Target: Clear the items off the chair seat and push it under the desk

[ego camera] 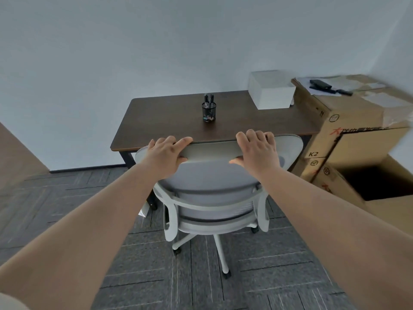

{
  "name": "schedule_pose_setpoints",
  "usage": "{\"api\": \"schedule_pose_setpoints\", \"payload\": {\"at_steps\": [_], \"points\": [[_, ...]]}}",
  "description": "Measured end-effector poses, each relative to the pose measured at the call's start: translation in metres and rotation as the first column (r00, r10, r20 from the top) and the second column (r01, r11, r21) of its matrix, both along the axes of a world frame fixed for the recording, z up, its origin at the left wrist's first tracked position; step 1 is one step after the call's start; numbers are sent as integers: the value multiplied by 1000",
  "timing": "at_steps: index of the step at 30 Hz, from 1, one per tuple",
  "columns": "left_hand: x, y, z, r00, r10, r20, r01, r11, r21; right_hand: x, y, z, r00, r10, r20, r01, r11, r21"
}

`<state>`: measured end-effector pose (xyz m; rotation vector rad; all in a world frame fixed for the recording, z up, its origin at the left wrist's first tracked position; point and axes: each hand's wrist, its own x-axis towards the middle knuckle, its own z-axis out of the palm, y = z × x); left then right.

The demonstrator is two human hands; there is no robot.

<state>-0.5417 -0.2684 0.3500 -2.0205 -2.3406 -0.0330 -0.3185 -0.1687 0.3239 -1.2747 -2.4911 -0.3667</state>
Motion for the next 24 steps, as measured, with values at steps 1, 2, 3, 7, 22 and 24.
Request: {"api": "schedule_pose_setpoints", "payload": {"at_steps": [1,2,3,7,22,24], "points": [[-3,4,0,1000,-4,10,4,1000,4,-2,4,1,1000,1,8,-1,1000,-16],[-4,7,-1,1000,-12,17,12,1000,8,-2,9,1,1000,3,7,-3,1000,-25],[-4,10,-3,1000,-21,21,21,1000,14,-1,13,1,1000,5,2,-5,1000,-31],[-8,18,-5,999,-28,35,27,999,24,1,22,0,1000,25,-4,-24,1000,14],[2,9,-12,997,-7,76,2,998,66,23,16,22,986,166,-12,-160,929,-335],[1,8,-14,997,-20,71,14,996,88,45,10,47,981,175,-79,-192,875,-443]]}}
